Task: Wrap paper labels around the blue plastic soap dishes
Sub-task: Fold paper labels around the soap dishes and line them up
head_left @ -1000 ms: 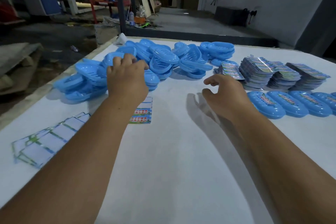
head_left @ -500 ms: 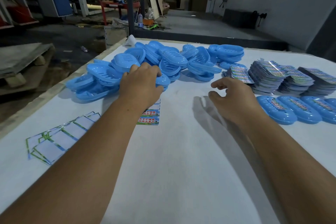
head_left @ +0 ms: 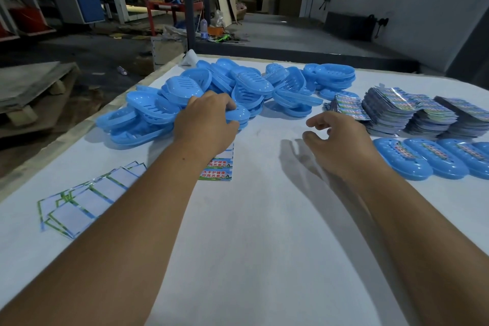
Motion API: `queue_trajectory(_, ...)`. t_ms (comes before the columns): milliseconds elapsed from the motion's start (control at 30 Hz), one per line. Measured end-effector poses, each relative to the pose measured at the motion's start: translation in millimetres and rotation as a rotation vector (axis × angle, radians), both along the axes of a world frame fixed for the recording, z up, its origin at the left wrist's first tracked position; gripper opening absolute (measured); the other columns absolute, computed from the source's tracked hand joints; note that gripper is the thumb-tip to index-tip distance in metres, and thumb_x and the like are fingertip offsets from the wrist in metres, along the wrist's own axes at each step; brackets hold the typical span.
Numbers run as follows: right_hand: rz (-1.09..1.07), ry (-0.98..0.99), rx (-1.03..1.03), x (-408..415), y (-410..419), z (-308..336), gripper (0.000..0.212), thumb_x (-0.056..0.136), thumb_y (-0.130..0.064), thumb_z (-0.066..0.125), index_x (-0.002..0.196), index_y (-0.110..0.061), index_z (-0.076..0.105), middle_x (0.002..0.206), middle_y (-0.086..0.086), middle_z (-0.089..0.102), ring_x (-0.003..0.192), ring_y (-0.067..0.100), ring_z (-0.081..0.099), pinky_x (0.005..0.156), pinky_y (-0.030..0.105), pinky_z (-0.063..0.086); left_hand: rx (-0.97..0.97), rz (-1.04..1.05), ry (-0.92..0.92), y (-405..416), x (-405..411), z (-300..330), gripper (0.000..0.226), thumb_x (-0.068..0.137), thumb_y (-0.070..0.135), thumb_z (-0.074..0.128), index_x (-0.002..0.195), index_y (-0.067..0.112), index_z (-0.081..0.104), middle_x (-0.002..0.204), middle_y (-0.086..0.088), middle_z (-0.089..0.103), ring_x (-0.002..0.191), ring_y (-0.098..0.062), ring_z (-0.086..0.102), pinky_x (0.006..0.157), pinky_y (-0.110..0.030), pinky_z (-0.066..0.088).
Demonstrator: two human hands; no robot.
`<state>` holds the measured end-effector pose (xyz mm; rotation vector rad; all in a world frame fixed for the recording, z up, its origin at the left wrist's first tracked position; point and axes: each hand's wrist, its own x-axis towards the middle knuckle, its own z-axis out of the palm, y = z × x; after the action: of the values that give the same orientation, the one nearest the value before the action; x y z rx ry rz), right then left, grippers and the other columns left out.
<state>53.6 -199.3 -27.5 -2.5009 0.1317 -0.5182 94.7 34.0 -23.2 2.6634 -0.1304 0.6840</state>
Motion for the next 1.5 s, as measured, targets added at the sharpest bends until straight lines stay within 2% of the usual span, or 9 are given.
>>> queue_trajectory(167, 0.002, -0.002, 0.000, 0.9, -0.4, -0.5, 0.027, 0.090, -0.035, 0.065, 0.117, -0.032, 0.068, 0.111, -0.011, 0.064, 0.102, 0.013, 0.056, 0.092, 0.038, 0.049, -0.074, 0.013, 0.004, -1.1, -1.2, 3.8, 0.030, 0.093, 0.039, 0.065, 0.122, 0.031, 0.062, 0.121, 0.003, 0.063, 0.111, -0.023, 0.055, 0.084, -0.043, 0.049)
queue_trajectory(333, -0.003, -0.003, 0.020, 0.4, -0.7, -0.3, 0.025, 0.090, -0.036, 0.064, 0.115, -0.033, 0.068, 0.111, -0.011, 0.064, 0.104, 0.013, 0.057, 0.094, 0.039, 0.049, -0.107, 0.062, -0.105, -1.7, -0.3, 6.9, 0.020, 0.102, 0.036, 0.053, 0.120, 0.028, 0.057, 0.114, 0.002, 0.065, 0.099, -0.023, 0.060, 0.076, -0.041, 0.051)
queue_trajectory(500, 0.008, 0.005, 0.024, -0.1, 1.2, -0.6, 0.025, 0.090, -0.035, 0.065, 0.115, -0.033, 0.068, 0.112, -0.011, 0.065, 0.106, 0.015, 0.058, 0.095, 0.041, 0.049, -0.047, -0.010, -0.133, -2.1, 4.6, 4.3, 0.020, 0.104, 0.028, 0.050, 0.122, 0.022, 0.056, 0.115, -0.003, 0.064, 0.098, -0.024, 0.060, 0.079, -0.040, 0.049)
queue_trajectory(700, 0.014, 0.002, 0.014, 0.1, 1.5, -1.5, 0.024, 0.091, -0.034, 0.065, 0.115, -0.033, 0.067, 0.112, -0.011, 0.064, 0.105, 0.015, 0.058, 0.095, 0.040, 0.049, 0.018, -0.022, -0.171, -0.9, 6.8, 2.7, 0.020, 0.104, 0.027, 0.050, 0.121, 0.020, 0.058, 0.114, -0.004, 0.065, 0.100, -0.028, 0.057, 0.080, -0.042, 0.046)
queue_trajectory(867, 0.040, -0.070, 0.043, 1.3, 5.5, -3.7, 0.018, 0.092, -0.030, 0.064, 0.109, -0.034, 0.068, 0.107, -0.013, 0.066, 0.101, 0.011, 0.058, 0.086, 0.031, 0.046, 0.041, -0.033, -0.204, -0.5, 9.8, 3.7, 0.019, 0.105, 0.026, 0.048, 0.117, 0.017, 0.058, 0.105, -0.006, 0.066, 0.083, -0.019, 0.048, 0.071, -0.036, 0.039)
queue_trajectory(1033, 0.112, -0.120, 0.039, 0.9, 13.3, -5.6, 0.018, 0.092, -0.026, 0.065, 0.109, -0.029, 0.070, 0.103, -0.011, 0.066, 0.093, 0.007, 0.055, 0.081, 0.024, 0.039, 0.038, -0.026, -0.233, -0.5, 11.1, 5.1, 0.015, 0.103, 0.024, 0.052, 0.112, 0.013, 0.057, 0.099, -0.008, 0.065, 0.078, -0.019, 0.045, 0.067, -0.035, 0.036)
queue_trajectory(1333, 0.186, -0.118, 0.023, -2.1, 23.2, -4.9, 0.018, 0.093, -0.024, 0.065, 0.110, -0.027, 0.070, 0.103, -0.010, 0.066, 0.092, 0.009, 0.056, 0.078, 0.020, 0.037, 0.045, 0.010, -0.301, 0.2, 9.3, 6.4, 0.026, 0.107, 0.028, 0.041, 0.117, 0.012, 0.058, 0.104, -0.010, 0.066, 0.088, -0.034, 0.063, 0.066, -0.039, 0.039)
queue_trajectory(1433, 0.182, -0.136, 0.043, -2.6, 22.2, -4.1, 0.017, 0.093, -0.023, 0.065, 0.109, -0.026, 0.070, 0.102, -0.010, 0.066, 0.091, 0.009, 0.056, 0.077, 0.020, 0.037, -0.017, 0.017, -0.350, 1.2, 7.3, 10.1, 0.027, 0.108, 0.025, 0.039, 0.118, 0.009, 0.058, 0.105, -0.012, 0.066, 0.092, -0.034, 0.063, 0.068, -0.040, 0.040)
queue_trajectory(1500, 0.178, -0.147, 0.051, -2.7, 21.6, -3.8, 0.016, 0.093, -0.023, 0.065, 0.108, -0.025, 0.070, 0.101, -0.010, 0.067, 0.091, 0.009, 0.056, 0.077, 0.021, 0.038, -0.112, -0.005, -0.377, 1.8, 6.0, 13.0, 0.028, 0.108, 0.020, 0.038, 0.124, 0.008, 0.059, 0.110, -0.013, 0.067, 0.098, -0.033, 0.062, 0.075, -0.042, 0.045)
